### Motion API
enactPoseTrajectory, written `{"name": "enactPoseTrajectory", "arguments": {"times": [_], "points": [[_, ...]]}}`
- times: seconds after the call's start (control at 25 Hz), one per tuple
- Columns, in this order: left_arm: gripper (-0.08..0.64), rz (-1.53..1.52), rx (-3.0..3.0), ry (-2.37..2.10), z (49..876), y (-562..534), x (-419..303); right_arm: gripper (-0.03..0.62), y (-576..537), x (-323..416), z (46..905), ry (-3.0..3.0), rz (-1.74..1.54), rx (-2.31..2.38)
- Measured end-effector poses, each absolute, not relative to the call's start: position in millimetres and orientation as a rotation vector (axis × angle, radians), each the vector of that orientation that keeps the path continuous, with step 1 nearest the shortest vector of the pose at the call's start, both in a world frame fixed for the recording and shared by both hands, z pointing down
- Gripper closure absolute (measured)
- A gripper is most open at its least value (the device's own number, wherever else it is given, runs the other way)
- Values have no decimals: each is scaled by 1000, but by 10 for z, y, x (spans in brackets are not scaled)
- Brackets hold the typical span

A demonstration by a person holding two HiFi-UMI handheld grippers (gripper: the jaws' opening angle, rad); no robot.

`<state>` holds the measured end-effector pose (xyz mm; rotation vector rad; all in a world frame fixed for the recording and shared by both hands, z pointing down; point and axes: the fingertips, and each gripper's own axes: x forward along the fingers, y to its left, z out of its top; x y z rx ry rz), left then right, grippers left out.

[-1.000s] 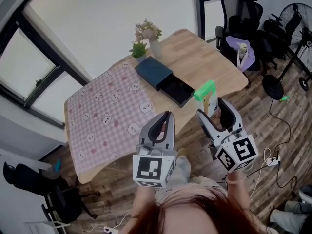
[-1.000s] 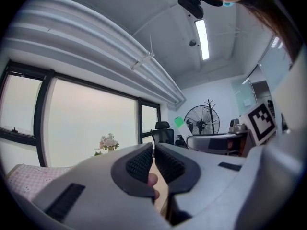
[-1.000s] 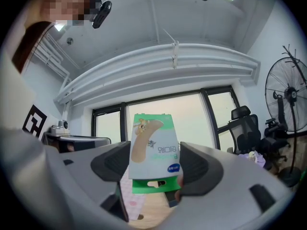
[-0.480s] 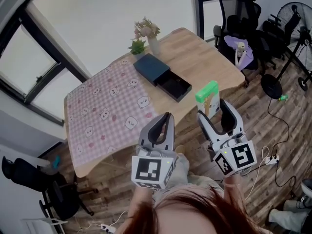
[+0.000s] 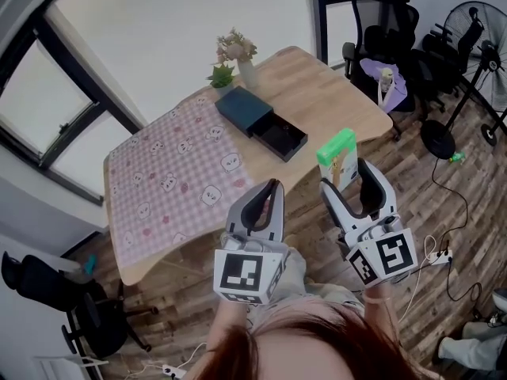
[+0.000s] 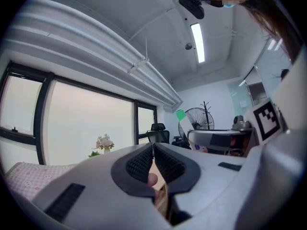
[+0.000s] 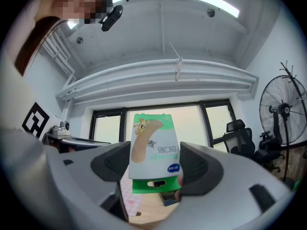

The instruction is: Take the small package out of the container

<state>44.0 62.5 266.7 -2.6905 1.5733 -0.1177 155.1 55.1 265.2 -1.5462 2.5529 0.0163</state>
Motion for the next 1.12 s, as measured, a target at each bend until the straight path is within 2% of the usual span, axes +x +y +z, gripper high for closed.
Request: {"name": "enactPoseTrajectory", "arguments": {"times": [1.12], "points": [[543,-125,-2670,1546,2578,784,594,276,721,1684,2570,2512,51,-1528]]}}
